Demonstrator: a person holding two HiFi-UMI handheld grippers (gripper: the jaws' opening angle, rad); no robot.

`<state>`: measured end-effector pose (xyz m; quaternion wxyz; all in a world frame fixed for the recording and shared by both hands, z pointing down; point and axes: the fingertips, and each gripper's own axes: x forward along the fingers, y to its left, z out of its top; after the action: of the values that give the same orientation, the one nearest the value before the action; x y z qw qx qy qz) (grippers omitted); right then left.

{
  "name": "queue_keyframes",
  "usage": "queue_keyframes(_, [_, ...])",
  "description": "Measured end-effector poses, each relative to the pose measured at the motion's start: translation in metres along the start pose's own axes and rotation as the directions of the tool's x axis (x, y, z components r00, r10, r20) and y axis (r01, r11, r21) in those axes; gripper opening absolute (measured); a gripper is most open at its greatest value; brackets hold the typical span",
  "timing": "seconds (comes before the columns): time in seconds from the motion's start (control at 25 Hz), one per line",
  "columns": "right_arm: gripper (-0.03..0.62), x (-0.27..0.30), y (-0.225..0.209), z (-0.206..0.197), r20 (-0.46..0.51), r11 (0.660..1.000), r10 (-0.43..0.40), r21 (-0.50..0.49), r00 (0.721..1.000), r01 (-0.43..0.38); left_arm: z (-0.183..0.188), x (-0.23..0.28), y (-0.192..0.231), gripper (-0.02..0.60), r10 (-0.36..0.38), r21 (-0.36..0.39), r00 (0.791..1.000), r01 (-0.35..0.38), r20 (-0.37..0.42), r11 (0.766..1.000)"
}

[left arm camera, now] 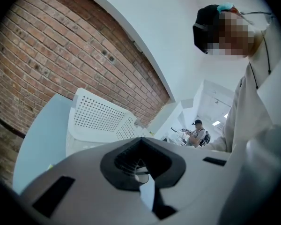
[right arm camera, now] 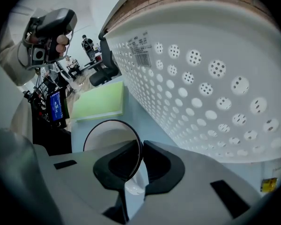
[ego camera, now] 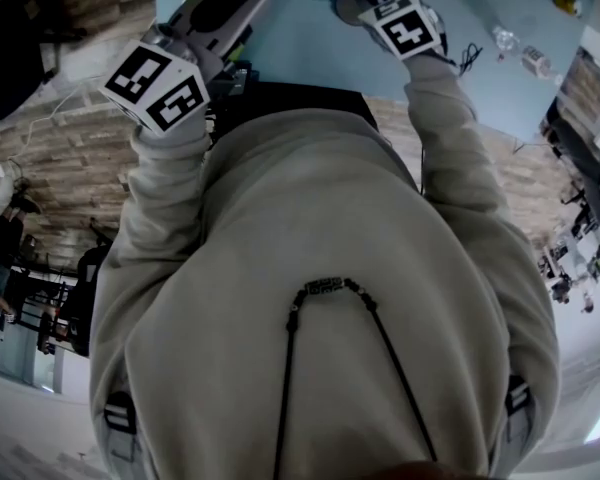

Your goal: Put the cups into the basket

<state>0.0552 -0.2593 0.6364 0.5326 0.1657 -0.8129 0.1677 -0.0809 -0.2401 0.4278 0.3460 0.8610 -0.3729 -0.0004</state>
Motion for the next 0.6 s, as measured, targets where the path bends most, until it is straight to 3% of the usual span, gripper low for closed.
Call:
queue_keyframes(0.4, [0.048,-0.058,0.008,0.012,0.063,0.999,-0.019,-0.04,0.998,0.022,0.03,-0.014,-0.033,-0.003,-0.006,0.08,0.999,0.002,0.046,0.997])
queue_keyframes(0.6, [0.046,-0.095,0.002,0.0,0.093,0.999,-0.03,-0.014,0.995,0.031,0.05,-0.018,-0.046,-0.003,-0.007,0.129,0.994,-0.008,0.111,0.992])
